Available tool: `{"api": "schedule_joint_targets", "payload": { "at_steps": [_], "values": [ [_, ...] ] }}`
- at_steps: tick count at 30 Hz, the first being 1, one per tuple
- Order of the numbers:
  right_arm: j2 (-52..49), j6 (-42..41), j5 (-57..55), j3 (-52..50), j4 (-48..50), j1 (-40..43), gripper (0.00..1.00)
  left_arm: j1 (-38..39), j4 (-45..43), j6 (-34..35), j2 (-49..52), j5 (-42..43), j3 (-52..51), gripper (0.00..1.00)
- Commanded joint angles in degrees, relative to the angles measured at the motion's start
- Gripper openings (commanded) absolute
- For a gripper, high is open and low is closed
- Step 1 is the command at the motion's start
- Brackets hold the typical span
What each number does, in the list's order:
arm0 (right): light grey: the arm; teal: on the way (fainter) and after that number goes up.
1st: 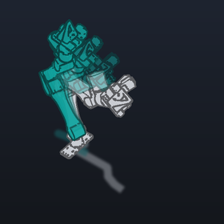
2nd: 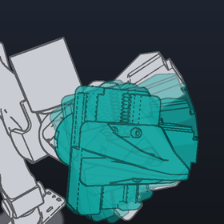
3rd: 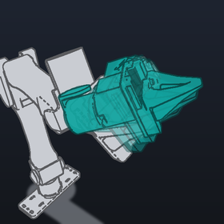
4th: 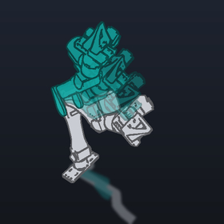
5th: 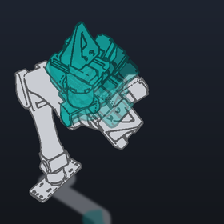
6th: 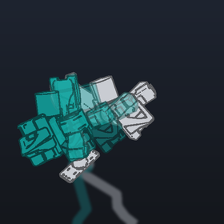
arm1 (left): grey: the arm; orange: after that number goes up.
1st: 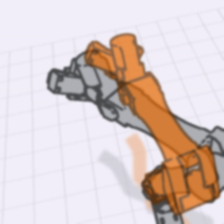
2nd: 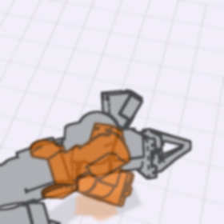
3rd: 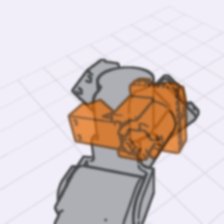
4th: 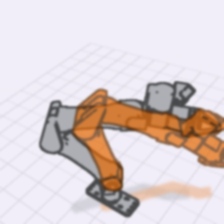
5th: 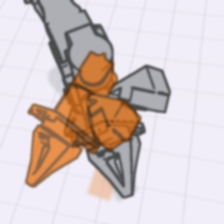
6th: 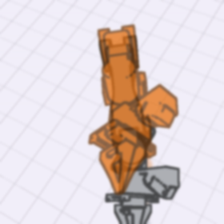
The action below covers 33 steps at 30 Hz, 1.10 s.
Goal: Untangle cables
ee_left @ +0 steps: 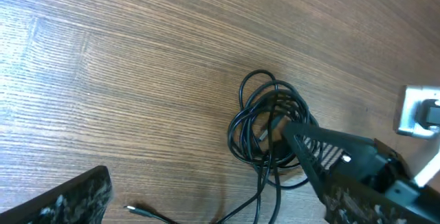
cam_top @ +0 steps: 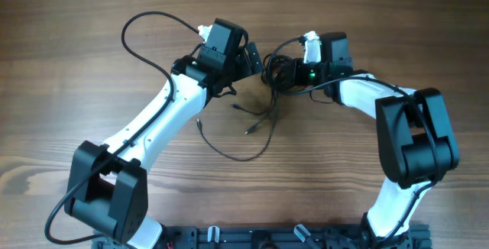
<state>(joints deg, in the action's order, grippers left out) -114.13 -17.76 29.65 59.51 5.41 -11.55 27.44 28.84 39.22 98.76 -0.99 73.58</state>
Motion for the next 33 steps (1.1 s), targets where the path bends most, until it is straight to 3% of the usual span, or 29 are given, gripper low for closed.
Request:
{"api": "schedule_joint_targets", "payload": {
  "at_steps": [1,5,9,14,18,25,29,33],
  "values": [
    [4.8,-1.2,21.4,1.4,-0.1,5.2,0.05,-0.3,0.2,-1.5,0.1,-0.5,0.3,1.0],
    [11.7,-4.7,34.7,1.4,-1.0,9.9,0.04,-0.3,-0.9,-8.9,0.1,8.2,0.3,1.0],
    [20.1,-4.8,35.3,1.4,-7.3,10.2,0.05,-0.5,-1.2,-10.8,0.1,9.1,0.3,1.0],
    [29.8,-5.0,27.9,1.3,-21.3,8.8,0.05,-2.3,-1.6,-10.8,0.1,9.1,0.3,1.0],
    [37.3,-13.9,27.6,1.3,-22.2,8.7,0.05,-5.1,-0.8,-10.8,-0.2,9.2,0.3,1.0],
    [49.8,-13.1,23.2,-0.8,-28.1,5.8,0.05,-9.0,-0.7,-10.7,-3.2,17.3,0.3,1.0],
    [51.1,-9.2,15.8,-2.6,-31.7,0.0,0.04,-9.1,-0.5,-11.5,-5.1,18.9,0.3,1.0],
    [51.1,-9.3,12.0,-3.0,-31.6,-5.4,0.05,-9.1,1.6,-16.8,-6.3,22.6,0.3,1.0]
  ]
}}
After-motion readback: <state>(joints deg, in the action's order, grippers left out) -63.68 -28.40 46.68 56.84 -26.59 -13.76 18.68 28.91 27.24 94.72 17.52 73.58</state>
